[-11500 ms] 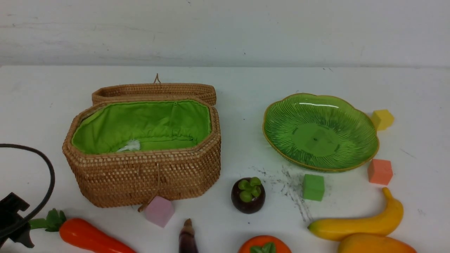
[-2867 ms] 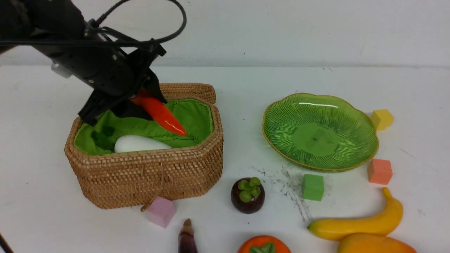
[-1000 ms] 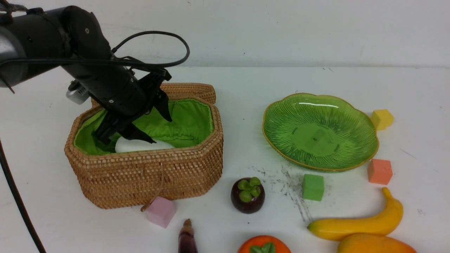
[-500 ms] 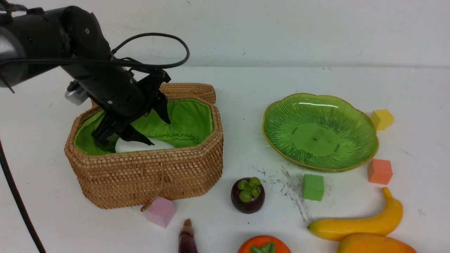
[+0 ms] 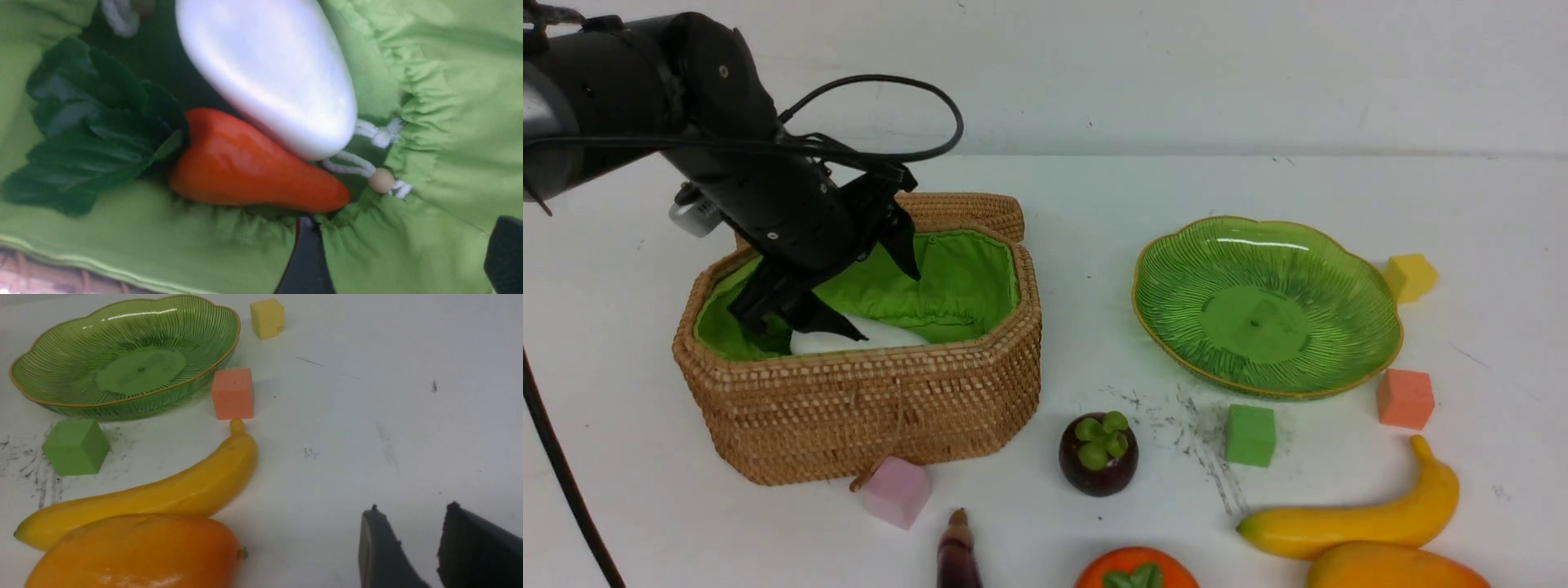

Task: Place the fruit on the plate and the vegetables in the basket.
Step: Use the left arm to grab an eggplant and put it into the left basket

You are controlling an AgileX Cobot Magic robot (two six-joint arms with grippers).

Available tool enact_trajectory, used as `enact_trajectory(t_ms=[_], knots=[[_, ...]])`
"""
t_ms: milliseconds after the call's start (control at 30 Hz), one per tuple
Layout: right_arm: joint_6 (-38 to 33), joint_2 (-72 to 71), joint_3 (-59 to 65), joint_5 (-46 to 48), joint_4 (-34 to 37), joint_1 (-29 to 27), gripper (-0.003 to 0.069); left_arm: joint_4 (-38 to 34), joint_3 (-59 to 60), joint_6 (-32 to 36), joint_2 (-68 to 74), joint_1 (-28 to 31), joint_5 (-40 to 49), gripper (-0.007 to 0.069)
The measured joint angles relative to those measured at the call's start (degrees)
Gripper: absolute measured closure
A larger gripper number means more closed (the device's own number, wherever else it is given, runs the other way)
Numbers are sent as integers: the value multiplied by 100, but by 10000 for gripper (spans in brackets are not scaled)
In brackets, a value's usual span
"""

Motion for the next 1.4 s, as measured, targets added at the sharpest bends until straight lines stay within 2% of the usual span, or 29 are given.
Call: enact_trajectory(t_ms=[200, 333, 433, 500, 567, 633, 800, 1133, 1300, 1400], knots=[[0, 0, 0, 0, 0, 0, 416, 204, 0, 1055, -856, -105, 459, 137], [0, 0, 0, 0, 0, 0, 416, 647, 212, 1320, -1479, -655, 1069, 167], [0, 0, 0, 0, 0, 0, 416, 900, 695, 1124, -1776, -1341, 1235, 174], [0, 0, 0, 0, 0, 0, 416, 1081, 1210, 682, -1810, -1974, 1227, 173], [0, 0, 0, 0, 0, 0, 416, 1193, 1419, 443, -1785, -2213, 1169, 173], [0, 0, 0, 0, 0, 0, 416, 1499, 1827, -68, -1665, -2649, 967, 172], [0, 0, 0, 0, 0, 0, 416, 1785, 2117, -664, -1234, -2817, 625, 169], [0, 0, 0, 0, 0, 0, 416, 1792, 2133, -695, 144, -2817, 362, 169], [0, 0, 0, 0, 0, 0, 416, 1647, 2133, -384, 447, -2817, 366, 185], [0, 0, 0, 0, 0, 0, 416, 1479, 2133, 79, 395, -2817, 464, 255]])
